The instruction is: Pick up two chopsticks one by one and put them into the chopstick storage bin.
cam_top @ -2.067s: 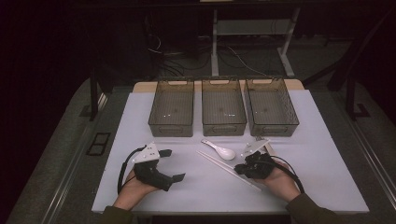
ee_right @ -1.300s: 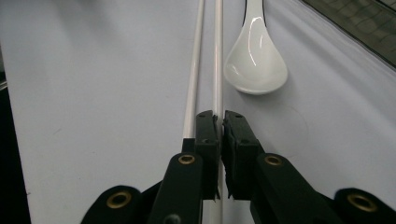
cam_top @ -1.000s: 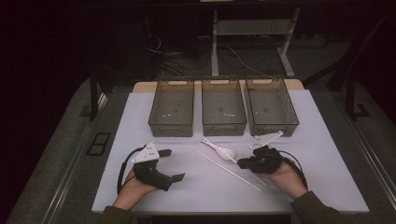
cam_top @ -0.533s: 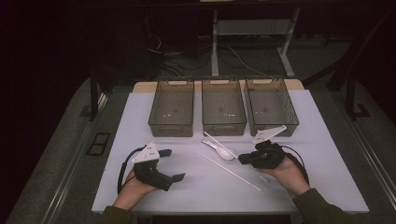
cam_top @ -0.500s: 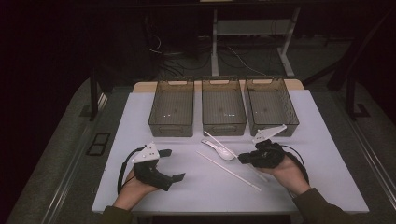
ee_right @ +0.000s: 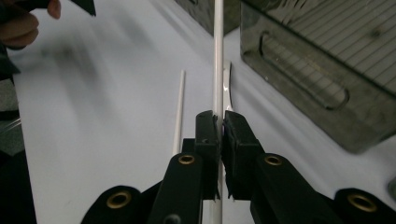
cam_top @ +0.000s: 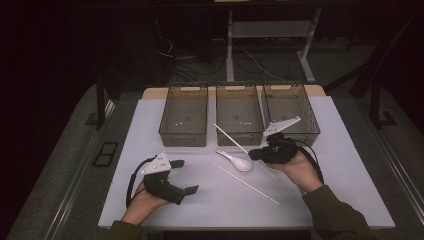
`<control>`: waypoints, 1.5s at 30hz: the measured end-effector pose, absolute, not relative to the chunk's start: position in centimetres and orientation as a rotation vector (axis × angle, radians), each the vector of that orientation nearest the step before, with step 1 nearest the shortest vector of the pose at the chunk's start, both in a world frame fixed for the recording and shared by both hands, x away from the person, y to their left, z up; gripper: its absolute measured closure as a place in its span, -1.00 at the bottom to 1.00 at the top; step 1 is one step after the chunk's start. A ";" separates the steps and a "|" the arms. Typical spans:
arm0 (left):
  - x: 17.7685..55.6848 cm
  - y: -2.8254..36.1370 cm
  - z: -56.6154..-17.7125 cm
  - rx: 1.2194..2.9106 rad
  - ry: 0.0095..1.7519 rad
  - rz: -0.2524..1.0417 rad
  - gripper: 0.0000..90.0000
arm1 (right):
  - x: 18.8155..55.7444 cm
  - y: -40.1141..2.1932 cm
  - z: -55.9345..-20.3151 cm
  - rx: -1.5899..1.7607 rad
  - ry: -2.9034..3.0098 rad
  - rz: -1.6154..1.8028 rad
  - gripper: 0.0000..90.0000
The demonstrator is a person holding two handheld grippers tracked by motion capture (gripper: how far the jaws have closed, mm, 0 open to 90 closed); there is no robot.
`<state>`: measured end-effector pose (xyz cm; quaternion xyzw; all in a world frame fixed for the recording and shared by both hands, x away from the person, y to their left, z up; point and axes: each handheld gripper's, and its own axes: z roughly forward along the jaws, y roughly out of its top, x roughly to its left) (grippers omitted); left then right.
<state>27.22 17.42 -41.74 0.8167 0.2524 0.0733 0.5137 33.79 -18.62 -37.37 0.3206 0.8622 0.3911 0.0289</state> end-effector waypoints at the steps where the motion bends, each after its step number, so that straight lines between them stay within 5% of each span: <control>1: 27.2 17.4 -41.7 1.964 0.606 0.176 -1.00 | 34.1 -18.4 -37.1 0.991 2.656 1.205 0.88; 45: 27.4 17.0 -41.6 1.930 0.584 0.176 -1.00 | 47.6 -4.0 -31.7 1.155 2.584 1.186 0.88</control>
